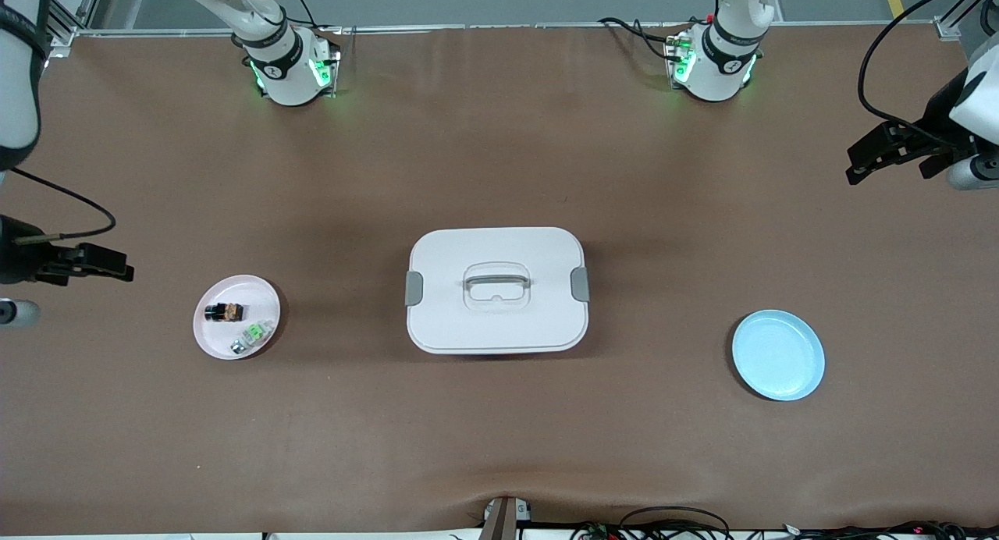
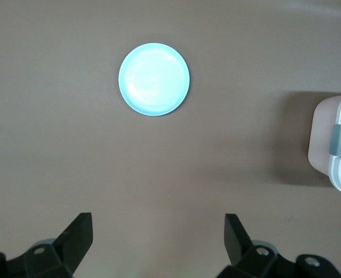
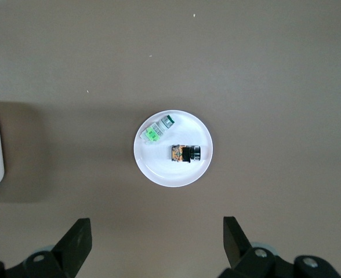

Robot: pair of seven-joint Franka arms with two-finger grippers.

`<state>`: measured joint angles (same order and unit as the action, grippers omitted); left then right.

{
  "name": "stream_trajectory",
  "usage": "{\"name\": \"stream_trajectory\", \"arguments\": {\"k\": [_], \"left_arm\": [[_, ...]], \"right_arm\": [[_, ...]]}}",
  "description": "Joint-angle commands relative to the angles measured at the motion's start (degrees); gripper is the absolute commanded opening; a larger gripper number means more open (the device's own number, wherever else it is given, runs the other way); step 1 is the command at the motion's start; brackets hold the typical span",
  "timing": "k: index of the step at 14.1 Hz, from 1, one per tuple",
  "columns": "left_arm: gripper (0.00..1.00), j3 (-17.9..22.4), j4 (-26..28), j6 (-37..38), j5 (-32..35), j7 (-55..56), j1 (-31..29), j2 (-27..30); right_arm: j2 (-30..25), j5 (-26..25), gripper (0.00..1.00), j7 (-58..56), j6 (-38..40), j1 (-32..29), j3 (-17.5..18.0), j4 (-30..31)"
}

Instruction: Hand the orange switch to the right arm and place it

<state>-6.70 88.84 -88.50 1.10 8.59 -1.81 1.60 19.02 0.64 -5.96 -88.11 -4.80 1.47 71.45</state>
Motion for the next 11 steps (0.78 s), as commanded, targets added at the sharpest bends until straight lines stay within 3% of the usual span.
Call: {"name": "stream_trajectory", "arguments": {"k": [1,11], "left_arm": [[1.0,0.19,-0.51,0.52,0.13,-1.3,-0.04,0.33],[1.0,-0.33,-0.16,2.54,0.13,-2.52,-0.13,1.12]], "right_arm": [[-3.19,0.77,1.0,0.78,0.84,-0.91,-0.15,0.36],[-10.05,1.65,1.0,0.6,7.6,-1.62,0.37,0.53]]}}
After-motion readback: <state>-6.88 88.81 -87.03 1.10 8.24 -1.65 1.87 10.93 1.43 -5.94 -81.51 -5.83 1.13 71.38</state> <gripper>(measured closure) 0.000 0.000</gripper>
